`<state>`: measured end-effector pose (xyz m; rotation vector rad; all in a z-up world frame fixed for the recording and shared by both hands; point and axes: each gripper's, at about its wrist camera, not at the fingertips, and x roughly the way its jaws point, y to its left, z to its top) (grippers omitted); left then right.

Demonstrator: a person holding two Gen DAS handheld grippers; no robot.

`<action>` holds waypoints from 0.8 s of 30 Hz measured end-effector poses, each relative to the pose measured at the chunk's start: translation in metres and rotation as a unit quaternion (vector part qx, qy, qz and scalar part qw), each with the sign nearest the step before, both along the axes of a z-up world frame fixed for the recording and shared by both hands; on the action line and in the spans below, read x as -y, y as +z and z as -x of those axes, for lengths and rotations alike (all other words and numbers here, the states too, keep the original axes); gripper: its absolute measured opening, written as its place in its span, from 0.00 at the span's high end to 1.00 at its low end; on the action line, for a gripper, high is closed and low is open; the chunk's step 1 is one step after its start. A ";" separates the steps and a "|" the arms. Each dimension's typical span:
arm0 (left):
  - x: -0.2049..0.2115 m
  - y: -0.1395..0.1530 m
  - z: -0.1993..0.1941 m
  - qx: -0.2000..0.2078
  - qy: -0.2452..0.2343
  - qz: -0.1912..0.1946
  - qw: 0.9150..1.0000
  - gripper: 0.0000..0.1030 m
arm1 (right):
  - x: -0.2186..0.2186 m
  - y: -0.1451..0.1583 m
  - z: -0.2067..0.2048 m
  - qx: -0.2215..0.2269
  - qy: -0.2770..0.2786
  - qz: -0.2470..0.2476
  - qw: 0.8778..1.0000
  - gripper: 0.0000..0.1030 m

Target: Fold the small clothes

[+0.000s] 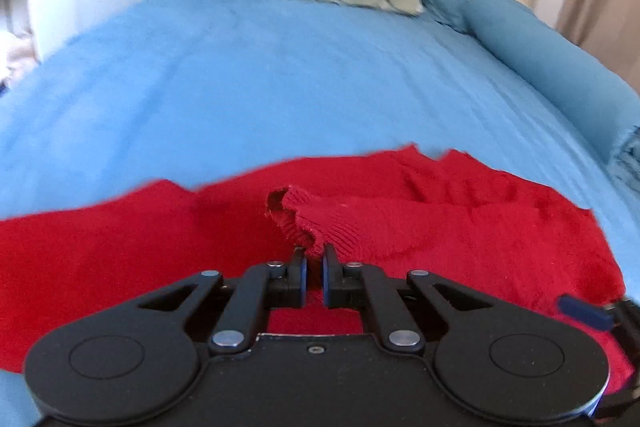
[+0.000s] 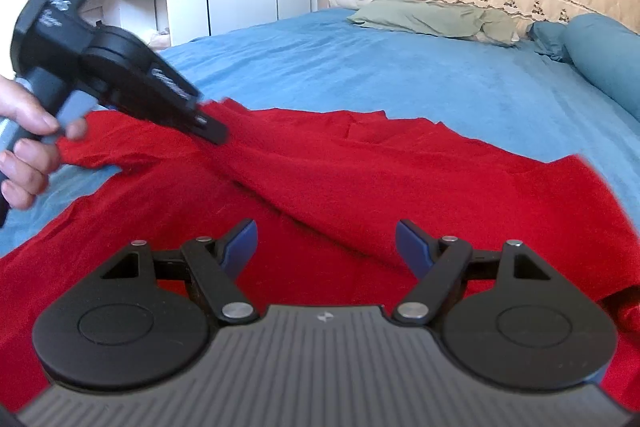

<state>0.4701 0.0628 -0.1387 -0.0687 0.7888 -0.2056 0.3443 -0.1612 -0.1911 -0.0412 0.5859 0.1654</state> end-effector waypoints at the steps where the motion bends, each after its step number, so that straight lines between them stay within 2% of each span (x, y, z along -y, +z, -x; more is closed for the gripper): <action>1: -0.007 -0.001 0.002 0.002 0.005 0.000 1.000 0.93 | 0.000 0.001 -0.003 0.000 -0.002 0.001 1.000 0.11; 4: -0.023 -0.012 0.005 -0.001 0.019 -0.010 1.000 0.93 | 0.005 0.004 -0.001 -0.002 -0.006 -0.001 1.000 0.11; 6: -0.031 -0.020 0.005 -0.020 0.017 0.005 1.000 0.89 | 0.008 0.004 -0.001 -0.007 -0.012 -0.002 1.000 0.11; 8: -0.035 -0.023 0.008 -0.020 0.026 0.012 0.999 0.75 | 0.014 0.004 -0.006 -0.015 -0.023 -0.005 1.000 0.11; 9: -0.036 -0.020 0.012 -0.013 0.029 0.015 0.999 0.53 | 0.018 0.004 -0.006 -0.017 -0.032 -0.006 0.999 0.11; 10: -0.038 -0.017 0.016 -0.003 0.027 0.022 0.999 0.37 | 0.023 0.004 -0.007 -0.016 -0.045 -0.006 0.999 0.11; 11: -0.039 -0.014 0.021 0.010 0.024 0.028 0.999 0.33 | 0.029 0.006 -0.007 -0.016 -0.058 -0.005 0.998 0.11; 15: -0.035 -0.005 0.029 0.023 0.004 0.024 0.999 0.32 | 0.067 0.006 -0.007 -0.022 -0.122 -0.009 0.992 0.11; 20: -0.019 -0.005 0.030 0.027 -0.014 0.021 0.999 0.32 | 0.127 -0.011 0.005 -0.065 -0.180 -0.026 0.981 0.14; 21: -0.016 -0.005 0.030 0.028 -0.017 0.020 0.999 0.32 | 0.139 -0.013 0.010 -0.065 -0.186 -0.036 0.980 0.18; 23: -0.011 -0.006 0.031 0.031 -0.024 0.017 0.999 0.32 | 0.154 -0.014 0.022 -0.058 -0.181 -0.053 0.980 0.18; 24: -0.008 -0.006 0.031 0.031 -0.028 0.015 0.999 0.32 | 0.155 -0.014 0.024 -0.059 -0.183 -0.036 0.981 0.18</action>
